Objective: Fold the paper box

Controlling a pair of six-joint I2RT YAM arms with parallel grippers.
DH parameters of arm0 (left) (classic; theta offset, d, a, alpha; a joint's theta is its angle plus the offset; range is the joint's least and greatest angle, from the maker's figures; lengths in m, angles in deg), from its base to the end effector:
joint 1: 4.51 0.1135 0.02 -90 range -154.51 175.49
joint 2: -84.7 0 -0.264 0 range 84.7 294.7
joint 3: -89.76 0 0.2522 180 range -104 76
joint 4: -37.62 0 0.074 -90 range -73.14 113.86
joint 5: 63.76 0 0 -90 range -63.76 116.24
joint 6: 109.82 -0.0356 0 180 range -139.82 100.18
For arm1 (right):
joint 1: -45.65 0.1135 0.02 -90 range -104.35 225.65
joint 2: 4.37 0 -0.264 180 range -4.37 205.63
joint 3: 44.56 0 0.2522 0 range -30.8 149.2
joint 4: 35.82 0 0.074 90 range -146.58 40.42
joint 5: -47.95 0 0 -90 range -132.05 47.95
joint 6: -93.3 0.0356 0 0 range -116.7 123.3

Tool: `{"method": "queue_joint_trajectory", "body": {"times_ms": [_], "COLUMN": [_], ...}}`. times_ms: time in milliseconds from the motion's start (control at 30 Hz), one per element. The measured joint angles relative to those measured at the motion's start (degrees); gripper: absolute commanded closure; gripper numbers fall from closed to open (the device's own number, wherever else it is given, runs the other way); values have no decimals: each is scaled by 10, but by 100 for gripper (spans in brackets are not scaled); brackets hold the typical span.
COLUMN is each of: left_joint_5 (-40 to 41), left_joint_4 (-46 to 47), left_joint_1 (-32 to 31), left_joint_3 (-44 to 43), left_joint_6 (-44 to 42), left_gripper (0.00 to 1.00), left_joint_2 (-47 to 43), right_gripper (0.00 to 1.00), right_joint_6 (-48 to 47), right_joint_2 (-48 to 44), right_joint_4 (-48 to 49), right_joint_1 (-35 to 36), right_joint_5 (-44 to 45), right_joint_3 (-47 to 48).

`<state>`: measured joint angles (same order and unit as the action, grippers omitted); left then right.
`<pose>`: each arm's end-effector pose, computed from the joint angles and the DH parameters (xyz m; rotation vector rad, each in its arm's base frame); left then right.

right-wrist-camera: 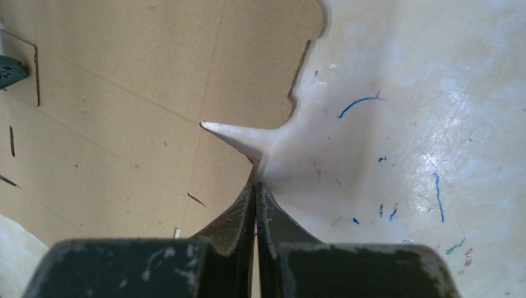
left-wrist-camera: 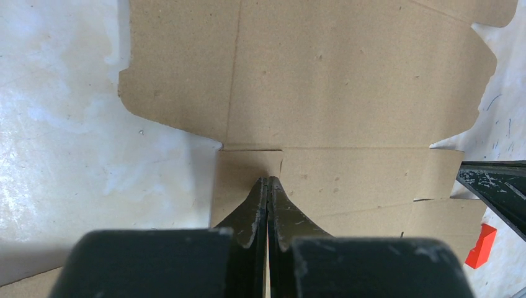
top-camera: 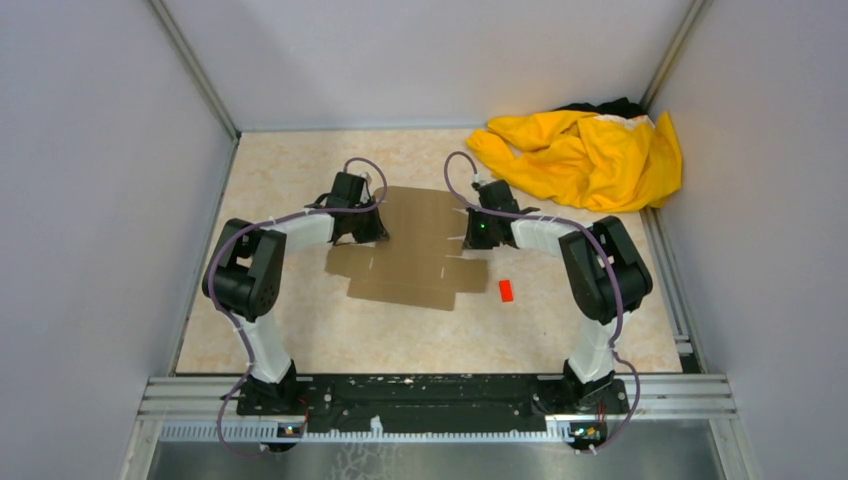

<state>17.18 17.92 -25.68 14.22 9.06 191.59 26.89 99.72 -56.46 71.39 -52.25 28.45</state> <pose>0.3530 -0.1427 0.1500 -0.0995 2.5323 -0.5608 0.3286 0.1654 0.1538 -0.1266 2.5446 0.5754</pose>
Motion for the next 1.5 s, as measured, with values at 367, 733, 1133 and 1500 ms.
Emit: {"method": "queue_joint_trajectory", "body": {"times_ms": [367,733,1133,1500], "left_joint_5": [1,-1,-4,-5], "left_joint_4": [4,13,22,26], "left_joint_1": [1,0,0,0], "left_joint_3": [0,2,6,6], "left_joint_6": [0,0,0,0], "left_gripper": [100,100,100,100], "left_joint_2": [1,3,3,5], "right_gripper": [100,100,100,100], "right_joint_6": [0,2,2,1], "right_joint_2": [-12,-16,4,30], "right_joint_4": [0,26,28,24], "right_joint_1": [5,37,38,38], "right_joint_5": [-6,-65,-66,-65], "right_joint_3": [0,5,20,39]}}
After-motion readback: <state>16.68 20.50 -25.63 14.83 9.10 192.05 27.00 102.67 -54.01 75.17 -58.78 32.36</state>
